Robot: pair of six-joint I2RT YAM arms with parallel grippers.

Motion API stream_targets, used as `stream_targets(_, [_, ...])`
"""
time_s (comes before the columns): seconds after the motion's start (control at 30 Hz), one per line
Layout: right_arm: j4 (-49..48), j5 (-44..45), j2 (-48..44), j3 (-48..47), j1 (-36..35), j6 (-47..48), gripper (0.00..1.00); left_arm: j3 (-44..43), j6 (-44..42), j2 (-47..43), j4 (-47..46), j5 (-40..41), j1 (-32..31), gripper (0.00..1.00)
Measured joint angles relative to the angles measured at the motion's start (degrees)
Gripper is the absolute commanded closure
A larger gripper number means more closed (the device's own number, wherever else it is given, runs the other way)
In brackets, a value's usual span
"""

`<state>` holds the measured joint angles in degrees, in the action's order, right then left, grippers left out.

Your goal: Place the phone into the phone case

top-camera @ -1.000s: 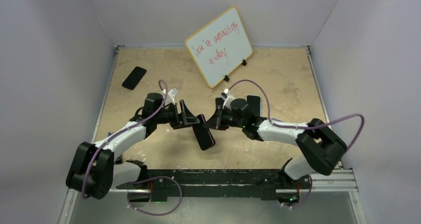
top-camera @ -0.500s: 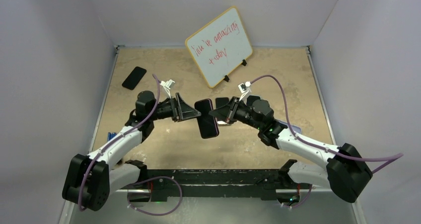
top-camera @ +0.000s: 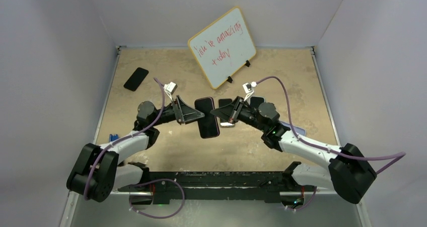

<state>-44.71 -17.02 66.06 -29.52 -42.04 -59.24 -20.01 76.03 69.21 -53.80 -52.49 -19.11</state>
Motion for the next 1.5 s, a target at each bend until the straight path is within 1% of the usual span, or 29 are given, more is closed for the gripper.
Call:
stream_targets(0.23, [-3.0,-1.6,2.3,0.0,0.1,-2.6,1.00,0.0,2.5,1.9,-6.5,0.0,-1.2,0.74])
stream_targets(0.27, [-3.6,-2.0,2.3,0.0,0.1,-2.9,0.99,0.1,3.0,2.3,-7.5,0.0,-1.2,0.80])
stream_targets(0.33, [-4.2,-2.3,2.3,0.0,0.1,-3.3,0.91,0.2,3.9,2.7,-9.4,-0.2,-1.2,0.93])
stream_targets(0.4, [-4.2,-2.5,2.3,0.0,0.3,-3.8,0.79,0.2,4.4,2.9,-11.7,-0.6,-1.2,1.00])
stream_targets(0.57, [-3.5,-5.2,2.0,0.0,0.3,-2.8,0.41,0.2,5.7,3.9,-15.5,-1.1,-1.3,1.00])
stream_targets(0.63, [-2.2,-6.6,1.6,0.0,0.2,-2.1,0.30,0.2,6.0,4.1,-16.5,-1.1,-1.3,1.00])
stream_targets(0.67, [-1.5,-7.1,1.2,0.0,0.1,-1.5,0.27,0.2,6.3,4.1,-17.2,-1.1,-1.3,1.00])
stream_targets(0.73, [-0.6,-8.4,0.1,0.4,0.0,-0.8,0.25,0.2,6.6,4.1,-18.3,-1.1,-1.3,1.00])
stream_targets(0.83, [1.0,-10.5,-1.7,1.2,0.0,0.4,0.29,0.2,7.0,4.1,-19.5,-1.1,-1.3,1.00])
stream_targets(0.93, [2.2,-12.8,-1.9,1.4,0.0,1.3,0.38,0.2,6.9,4.5,-20.1,-1.1,-1.3,1.00])
stream_targets(1.07, [2.5,-14.4,-2.0,2.4,0.0,1.7,0.46,0.2,6.9,5.7,-20.4,-1.1,-1.3,1.00])
stream_targets(1.1, [2.5,-14.6,-2.1,2.8,0.0,1.7,0.50,0.2,6.9,6.0,-20.4,-1.0,-1.3,1.00])
stream_targets(1.13, [2.6,-14.7,-2.1,3.0,0.0,1.6,0.56,0.2,6.8,6.3,-20.4,-1.0,-1.3,1.00])
stream_targets(1.2, [2.6,-15.1,-2.1,3.3,0.0,1.5,0.80,0.2,6.3,6.6,-20.3,-0.7,-1.3,1.00])
stream_targets(1.23, [2.7,-15.1,-2.1,3.4,0.0,1.3,0.90,0.2,5.7,6.7,-20.2,-0.6,-1.3,1.00])
stream_targets(1.27, [3.0,-15.2,-2.1,3.4,0.0,1.3,0.97,0.2,4.9,6.7,-19.8,-0.6,-1.3,1.00])
stream_targets(1.3, [3.4,-15.5,-2.1,3.4,0.0,0.9,1.00,0.2,3.7,6.6,-18.8,-0.5,-1.3,1.00])
stream_targets(1.4, [6.1,-15.0,-1.7,3.4,0.0,0.7,1.00,0.0,-0.9,5.8,-12.2,-0.2,-1.5,1.00])
stream_targets(1.5, [8.9,-13.9,-0.9,3.4,0.0,0.1,1.00,-1.5,-8.4,3.1,-0.2,0.7,-1.8,1.00])
